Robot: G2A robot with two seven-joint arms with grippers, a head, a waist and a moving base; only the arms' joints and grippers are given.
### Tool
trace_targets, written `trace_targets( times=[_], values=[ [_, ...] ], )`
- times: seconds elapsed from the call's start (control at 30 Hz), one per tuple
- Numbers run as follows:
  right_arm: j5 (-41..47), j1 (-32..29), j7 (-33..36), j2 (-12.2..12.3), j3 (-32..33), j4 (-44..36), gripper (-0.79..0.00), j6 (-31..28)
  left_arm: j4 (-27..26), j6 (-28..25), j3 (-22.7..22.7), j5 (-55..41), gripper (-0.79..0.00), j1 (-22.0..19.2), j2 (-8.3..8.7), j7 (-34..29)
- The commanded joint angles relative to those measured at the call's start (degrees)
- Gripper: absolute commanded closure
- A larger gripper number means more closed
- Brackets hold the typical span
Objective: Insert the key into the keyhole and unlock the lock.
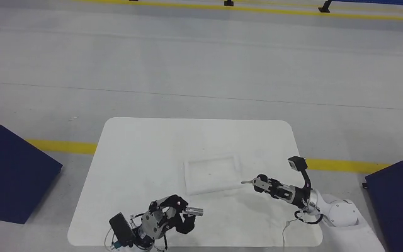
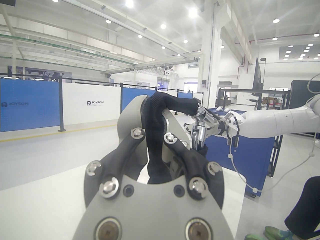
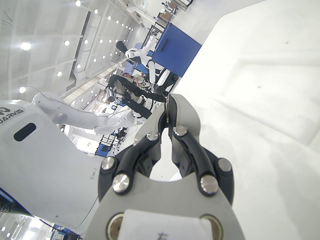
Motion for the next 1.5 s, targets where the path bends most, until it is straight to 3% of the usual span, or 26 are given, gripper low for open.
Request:
trace_targets(
  times=[0.0,0.2,0.53,0.8,1.13,1.47],
  values=[
    [0.0,0.0,0.0,0.0,0.0,0.0,0.0,0.0,0.68,-1.68,1.56,-3.1,0.0,-0.03,-0.46,1.81],
    [0.0,0.0,0.0,0.0,0.0,0.0,0.0,0.0,5.22,-6.53,6.92,-8.51,0.0,-2.57,-2.39,6.41],
    [0.0,0.0,0.0,0.0,0.0,0.0,0.0,0.0,10.42,-6.51,12.03,-13.52,0.0,-6.73,-5.49,8.12],
    [-0.54,-0.05,-0.53,-0.02,-0.04,-0.79,0.0,-0.51,10.34,-6.27,12.16,-13.63,0.0,-6.88,-5.6,7.97],
    [-2.47,-4.95,-13.71,0.42,-5.28,-8.89,0.0,-13.7,10.34,-6.27,12.16,-13.63,0.0,-6.88,-5.6,7.97],
    [-1.42,-2.05,-14.19,2.08,-11.33,-10.05,0.0,-14.17,9.8,-6.18,12.08,-13.79,0.0,-6.79,-5.63,6.92]
  ],
)
